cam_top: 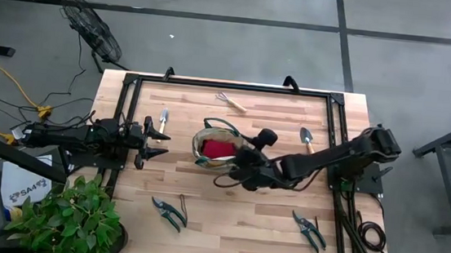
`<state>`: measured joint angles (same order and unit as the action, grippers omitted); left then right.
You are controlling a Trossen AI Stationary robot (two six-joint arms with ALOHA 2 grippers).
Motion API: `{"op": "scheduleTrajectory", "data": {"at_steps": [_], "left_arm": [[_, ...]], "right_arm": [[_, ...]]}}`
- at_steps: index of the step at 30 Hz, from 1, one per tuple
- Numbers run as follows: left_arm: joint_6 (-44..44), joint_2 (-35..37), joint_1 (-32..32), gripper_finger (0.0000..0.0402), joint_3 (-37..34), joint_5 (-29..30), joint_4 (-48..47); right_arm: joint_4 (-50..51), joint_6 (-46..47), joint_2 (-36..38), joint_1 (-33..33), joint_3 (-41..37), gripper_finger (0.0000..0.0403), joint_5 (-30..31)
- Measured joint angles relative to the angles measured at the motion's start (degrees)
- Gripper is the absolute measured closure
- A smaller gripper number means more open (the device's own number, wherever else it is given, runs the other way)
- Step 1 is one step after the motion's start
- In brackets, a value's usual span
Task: Pick & Place Garden tools in Gardening bag
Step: Put the right green shear scissors into the light brown gardening bag
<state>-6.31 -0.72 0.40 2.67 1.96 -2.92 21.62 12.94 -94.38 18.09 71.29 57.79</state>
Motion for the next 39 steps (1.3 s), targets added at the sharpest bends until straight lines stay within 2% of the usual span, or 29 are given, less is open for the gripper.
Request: {"op": "scheduleTrajectory", "data": {"at_steps": [10, 14, 19, 23, 28, 33, 39], "left_arm": [[0.0, 0.0, -0.01, 0.0188, 0.01, 0.0, 0.0], [0.0, -0.02, -0.02, 0.0188, 0.01, 0.0, 0.0], [0.0, -0.01, -0.01, 0.0188, -0.01, 0.0, 0.0], [0.0, -0.01, -0.01, 0.0188, 0.0, 0.0, 0.0], [0.0, -0.01, 0.0, 0.0188, -0.01, 0.0, 0.0], [0.0, -0.01, -0.01, 0.0188, 0.0, 0.0, 0.0], [0.0, 0.01, -0.01, 0.0188, 0.01, 0.0, 0.0]], "right_arm": [[17.71, 23.89, 8.76, 0.04, 0.0, 0.0214, -22.68], [26.37, 34.26, 9.48, 0.47, 0.0, 0.0214, -33.8], [35.42, 46.6, 9.18, 3.0, 0.0, 0.0214, -43.8], [41.89, 56.87, 8.89, 6.67, 0.0, 0.0214, -47.67], [47.97, 70.09, 8.85, 13.43, -0.73, 0.0214, -47.27], [46.74, 83.48, 8.8, 20.75, -3.96, 0.0214, -49.26], [38.53, 96.35, 8.8, 27.84, -7.72, 0.0214, -54.8]]}}
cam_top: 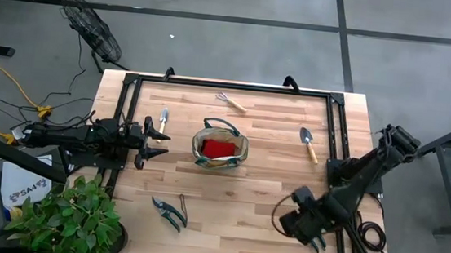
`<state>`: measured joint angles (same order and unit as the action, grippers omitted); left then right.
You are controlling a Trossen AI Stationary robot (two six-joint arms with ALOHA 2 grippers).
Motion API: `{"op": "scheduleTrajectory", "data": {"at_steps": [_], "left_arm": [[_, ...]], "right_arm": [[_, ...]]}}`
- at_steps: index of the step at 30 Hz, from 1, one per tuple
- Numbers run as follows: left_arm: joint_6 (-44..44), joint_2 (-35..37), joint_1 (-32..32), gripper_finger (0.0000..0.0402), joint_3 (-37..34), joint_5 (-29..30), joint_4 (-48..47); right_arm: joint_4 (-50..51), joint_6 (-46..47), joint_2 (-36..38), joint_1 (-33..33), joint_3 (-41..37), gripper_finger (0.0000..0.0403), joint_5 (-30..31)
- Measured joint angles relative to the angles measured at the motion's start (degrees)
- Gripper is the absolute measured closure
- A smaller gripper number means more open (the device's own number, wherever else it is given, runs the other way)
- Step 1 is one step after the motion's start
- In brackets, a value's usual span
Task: Pick & Place Garden tools in Gardening bag
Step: Put the right green shear scissors into the light brown gardening bag
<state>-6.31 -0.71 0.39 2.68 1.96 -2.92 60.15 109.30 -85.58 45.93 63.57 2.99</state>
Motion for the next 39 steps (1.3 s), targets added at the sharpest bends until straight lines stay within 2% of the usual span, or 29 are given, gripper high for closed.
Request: {"op": "scheduleTrajectory", "data": {"at_steps": [7, 17, 31, 39], "left_arm": [[0.0, 0.0, -0.01, 0.0188, 0.0, 0.0, 0.0], [0.0, 0.0, 0.0, 0.0188, 0.0, 0.0, 0.0], [0.0, -0.02, 0.01, 0.0188, 0.0, 0.0, 0.0], [0.0, 0.0, 0.0, 0.0188, 0.0, 0.0, 0.0]], "right_arm": [[-5.87, 9.05, -0.96, 4.46, -1.52, 0.0214, -1.63], [-11.85, 11.83, -9.19, 7.16, -1.53, 0.0214, -8.15], [-12.12, 14.16, -13.09, 7.39, -1.53, 0.0214, -13.98], [-10.02, 14.18, -13.22, 7.32, -1.53, 0.0214, -15.13]]}}
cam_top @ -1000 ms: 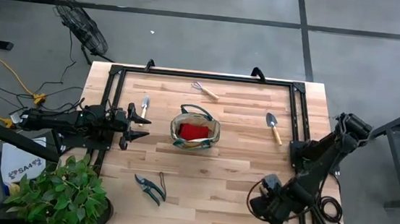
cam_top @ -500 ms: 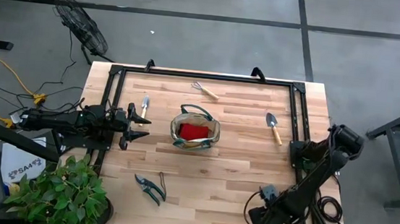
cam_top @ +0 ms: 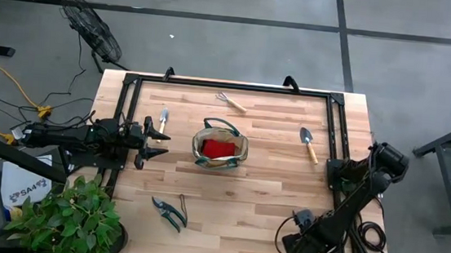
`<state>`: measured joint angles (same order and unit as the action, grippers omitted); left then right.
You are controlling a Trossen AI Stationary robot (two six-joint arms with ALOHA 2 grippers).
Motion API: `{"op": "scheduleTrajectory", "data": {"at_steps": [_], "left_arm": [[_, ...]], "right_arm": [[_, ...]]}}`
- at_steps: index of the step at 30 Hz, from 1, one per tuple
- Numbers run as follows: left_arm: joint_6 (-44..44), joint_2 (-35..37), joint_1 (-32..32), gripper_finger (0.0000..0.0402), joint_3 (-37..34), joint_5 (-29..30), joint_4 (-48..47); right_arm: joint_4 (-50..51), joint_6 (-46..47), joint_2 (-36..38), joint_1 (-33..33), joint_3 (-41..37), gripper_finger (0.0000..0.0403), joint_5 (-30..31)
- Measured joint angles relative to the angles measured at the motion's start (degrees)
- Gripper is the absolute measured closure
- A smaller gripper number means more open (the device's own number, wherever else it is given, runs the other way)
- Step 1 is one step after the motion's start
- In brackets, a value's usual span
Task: Pick & Place Garden tools in Gardening bag
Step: Put the right green shear scissors into the light brown gardening bag
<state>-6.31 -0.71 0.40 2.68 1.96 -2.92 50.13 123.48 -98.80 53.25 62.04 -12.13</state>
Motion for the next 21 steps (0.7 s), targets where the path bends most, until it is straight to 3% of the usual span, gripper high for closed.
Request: {"op": "scheduleTrajectory", "data": {"at_steps": [6, 15, 21], "left_arm": [[0.0, 0.0, 0.01, 0.0188, -0.01, 0.0, 0.0], [0.0, -0.01, -0.01, 0.0188, 0.0, 0.0, -0.01], [0.0, 0.0, 0.01, 0.0188, 0.0, 0.0, -0.02]], "right_arm": [[0.03, 1.08, 0.0, 0.99, 0.0, 0.0214, -3.9], [-2.37, 10.36, 0.0, 5.99, 0.0, 0.0214, -2.82], [-3.04, 11.43, 0.0, 6.78, 0.0, 0.0214, 0.78]]}}
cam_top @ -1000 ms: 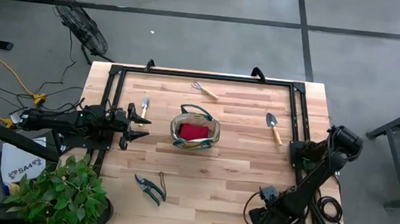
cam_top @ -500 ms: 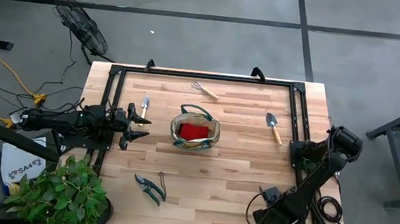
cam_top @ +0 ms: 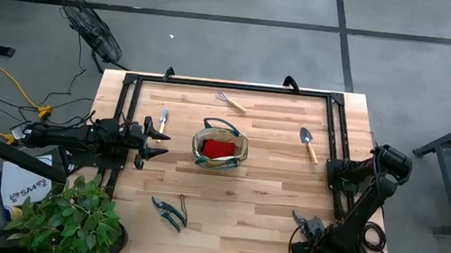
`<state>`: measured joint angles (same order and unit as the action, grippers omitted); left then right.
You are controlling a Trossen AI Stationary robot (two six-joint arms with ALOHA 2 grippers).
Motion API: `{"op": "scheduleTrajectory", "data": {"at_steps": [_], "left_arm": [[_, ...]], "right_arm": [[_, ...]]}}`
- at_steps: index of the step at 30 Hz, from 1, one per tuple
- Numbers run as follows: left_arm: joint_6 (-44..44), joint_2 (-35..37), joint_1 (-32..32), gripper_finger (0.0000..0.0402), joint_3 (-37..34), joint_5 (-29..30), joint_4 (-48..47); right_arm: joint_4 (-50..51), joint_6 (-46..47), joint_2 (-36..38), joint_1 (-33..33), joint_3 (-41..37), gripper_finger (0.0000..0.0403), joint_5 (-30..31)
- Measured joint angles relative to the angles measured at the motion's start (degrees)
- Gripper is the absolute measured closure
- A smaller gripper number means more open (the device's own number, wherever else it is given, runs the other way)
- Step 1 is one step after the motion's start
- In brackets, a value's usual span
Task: Pick & Place Garden tools in Gardening bag
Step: Put the right green shear scissors into the light brown gardening bag
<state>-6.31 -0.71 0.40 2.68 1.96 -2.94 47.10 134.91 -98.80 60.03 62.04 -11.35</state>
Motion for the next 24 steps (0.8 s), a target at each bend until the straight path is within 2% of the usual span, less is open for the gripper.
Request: {"op": "scheduleTrajectory", "data": {"at_steps": [6, 24], "left_arm": [[0.0, 0.0, -0.01, 0.0188, 0.0, 0.0, 0.0], [0.0, 0.0, 0.0, 0.0188, 0.0, 0.0, 0.0]], "right_arm": [[1.42, -1.53, 0.0, 0.0, -0.77, 0.0214, 2.09], [-2.69, -4.96, -1.72, -0.02, -3.04, 0.0214, -0.01]]}}
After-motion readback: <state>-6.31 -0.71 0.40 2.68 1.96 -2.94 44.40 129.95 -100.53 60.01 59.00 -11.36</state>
